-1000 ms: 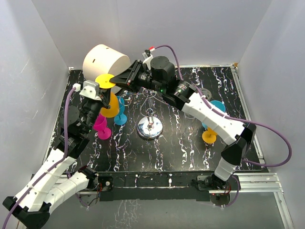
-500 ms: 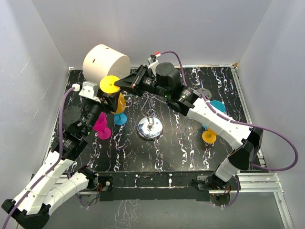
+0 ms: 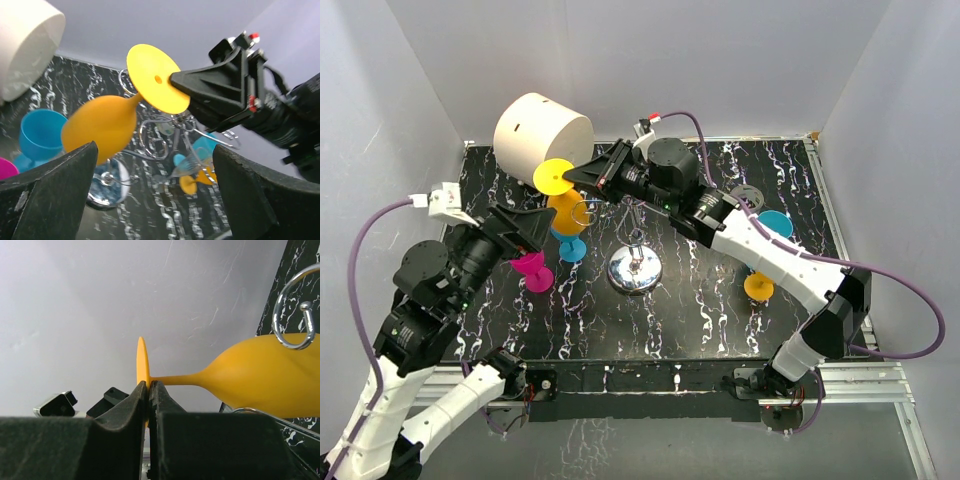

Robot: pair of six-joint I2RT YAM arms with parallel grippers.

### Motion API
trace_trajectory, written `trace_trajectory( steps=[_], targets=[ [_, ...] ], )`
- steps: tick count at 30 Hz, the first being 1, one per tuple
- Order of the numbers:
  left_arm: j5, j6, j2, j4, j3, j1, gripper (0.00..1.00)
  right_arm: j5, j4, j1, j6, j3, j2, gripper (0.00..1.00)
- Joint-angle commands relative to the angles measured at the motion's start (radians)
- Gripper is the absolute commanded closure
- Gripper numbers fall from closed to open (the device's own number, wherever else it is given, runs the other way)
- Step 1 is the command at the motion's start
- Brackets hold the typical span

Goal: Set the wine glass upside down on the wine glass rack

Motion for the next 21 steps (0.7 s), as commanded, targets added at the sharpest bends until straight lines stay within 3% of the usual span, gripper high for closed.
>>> trace_trajectory(
  steps=[1,11,15,21],
  targets=[
    [-0.018,-0.265,0.009,-0.137,0.077,0.005,0.02,0.020,0.136,0.002,-0.004,-0.028,-0.060,1.00],
    [-0.073,-0.419,-0.009,-0.064,0.115,0.002,0.04,0.039,0.179,0.002,-0.001,-0.108,-0.107,1.00],
    [-0.134,-0.471,0.049,-0.125,0.156,-0.004,0.11,0.001,0.215,0.002,0.001,-0.123,-0.116,1.00],
    [-0.108,-0.427,0.125,-0.027,0.173,-0.002,0.28,-0.034,0.228,0.002,0.002,-0.136,-0.114,1.00]
  ],
)
